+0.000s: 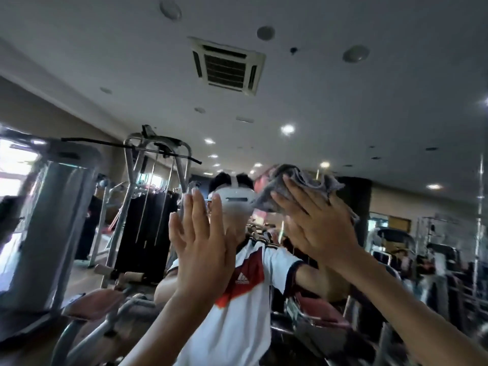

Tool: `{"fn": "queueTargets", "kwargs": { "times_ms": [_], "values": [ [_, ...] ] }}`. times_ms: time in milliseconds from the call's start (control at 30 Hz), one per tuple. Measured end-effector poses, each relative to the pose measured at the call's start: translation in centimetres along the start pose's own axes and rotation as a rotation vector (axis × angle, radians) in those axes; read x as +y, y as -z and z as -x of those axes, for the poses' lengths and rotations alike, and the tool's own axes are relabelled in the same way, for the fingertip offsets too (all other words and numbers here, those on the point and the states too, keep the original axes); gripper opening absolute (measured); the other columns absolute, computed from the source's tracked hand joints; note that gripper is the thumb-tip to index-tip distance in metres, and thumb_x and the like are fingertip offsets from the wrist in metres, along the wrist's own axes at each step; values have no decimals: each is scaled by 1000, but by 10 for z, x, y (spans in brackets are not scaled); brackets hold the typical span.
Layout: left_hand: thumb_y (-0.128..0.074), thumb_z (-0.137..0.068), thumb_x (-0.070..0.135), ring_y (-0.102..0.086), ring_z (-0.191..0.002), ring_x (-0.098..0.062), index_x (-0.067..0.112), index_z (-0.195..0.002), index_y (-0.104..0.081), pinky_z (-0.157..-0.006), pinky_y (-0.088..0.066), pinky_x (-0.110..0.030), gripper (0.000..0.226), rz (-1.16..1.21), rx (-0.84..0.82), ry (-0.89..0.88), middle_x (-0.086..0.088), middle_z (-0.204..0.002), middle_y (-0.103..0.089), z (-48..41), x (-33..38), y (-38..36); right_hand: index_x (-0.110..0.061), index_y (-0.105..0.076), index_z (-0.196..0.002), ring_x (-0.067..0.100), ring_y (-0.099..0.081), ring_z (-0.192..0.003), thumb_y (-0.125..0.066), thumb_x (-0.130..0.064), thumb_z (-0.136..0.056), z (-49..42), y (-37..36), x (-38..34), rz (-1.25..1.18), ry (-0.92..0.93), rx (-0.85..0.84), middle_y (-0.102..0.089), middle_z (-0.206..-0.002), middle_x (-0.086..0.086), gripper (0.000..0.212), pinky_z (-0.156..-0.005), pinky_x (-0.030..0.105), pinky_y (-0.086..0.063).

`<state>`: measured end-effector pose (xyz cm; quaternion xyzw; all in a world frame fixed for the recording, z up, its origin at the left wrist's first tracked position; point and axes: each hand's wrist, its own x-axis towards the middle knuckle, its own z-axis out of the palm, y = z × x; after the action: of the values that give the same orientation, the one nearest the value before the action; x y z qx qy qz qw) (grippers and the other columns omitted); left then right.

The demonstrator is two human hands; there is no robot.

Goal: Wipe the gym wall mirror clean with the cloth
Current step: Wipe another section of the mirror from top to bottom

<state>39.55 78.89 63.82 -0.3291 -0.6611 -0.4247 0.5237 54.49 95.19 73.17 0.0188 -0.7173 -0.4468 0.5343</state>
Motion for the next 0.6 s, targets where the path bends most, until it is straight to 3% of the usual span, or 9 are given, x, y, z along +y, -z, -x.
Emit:
{"fn": "queueTargets", "kwargs": {
  "times_ms": [100, 200, 267, 367, 433, 500, 600],
  "values": [
    [-26, -103, 38, -4, -153, -31, 13, -156, -25, -120, 3, -52, 58, -18, -11, -57, -22, -164, -12, -10, 17, -7, -21, -33, -153, 21, -27, -149, -32, -29, -103, 11, 1, 70, 1, -355, 31, -29, -162, 7, 51, -116, 54, -29],
    [-28, -102, 36, -11, -152, -32, 13, -153, -27, -118, -5, -56, 56, -16, 0, -119, -24, -161, -21, -21, 42, -16, -16, -41, -151, 23, -28, -148, -31, -25, -101, -29, -5, 83, -41, -619, 148, -33, -160, 10, 52, -115, 52, -32],
    [-31, -101, 34, -12, -150, -32, 13, -152, -29, -117, -7, -57, 56, 3, 21, -145, -25, -160, -26, -23, 61, -22, -18, -37, -152, 22, -24, -150, -32, -26, -100, -44, -8, 62, -43, -564, 155, -28, -162, 9, 53, -117, 49, -29],
    [-33, -101, 33, -13, -151, -33, 11, -152, -33, -117, -8, -58, 55, 16, 20, -140, -24, -160, -25, -18, 78, -27, -22, -30, -154, 23, -23, -151, -33, -29, -102, -11, 1, 36, -36, -162, 24, -27, -162, 8, 53, -121, 48, -20],
    [-33, -101, 33, -15, -150, -33, 9, -150, -38, -117, -9, -58, 54, 9, 9, -152, -24, -160, -26, -14, 83, -30, -23, -36, -152, 22, -28, -149, -29, -33, -104, 36, 9, 51, -9, -30, -41, -31, -161, 6, 50, -121, 49, -18],
    [-32, -101, 33, -17, -149, -35, 6, -148, -41, -115, -11, -60, 55, -2, 2, -168, -26, -158, -28, -12, 83, -31, -21, -37, -153, 22, -28, -149, -22, -34, -106, 79, 14, 80, 11, -116, -49, -30, -161, 6, 51, -118, 53, -27],
    [-30, -101, 33, -18, -149, -37, 4, -148, -42, -115, -16, -64, 56, -39, 4, -216, -27, -157, -29, -13, 83, -32, -16, -36, -153, 24, -20, -151, -21, -33, -105, 98, 17, 132, 20, -570, 14, -27, -162, 10, 53, -115, 59, -30]
  ]
}}
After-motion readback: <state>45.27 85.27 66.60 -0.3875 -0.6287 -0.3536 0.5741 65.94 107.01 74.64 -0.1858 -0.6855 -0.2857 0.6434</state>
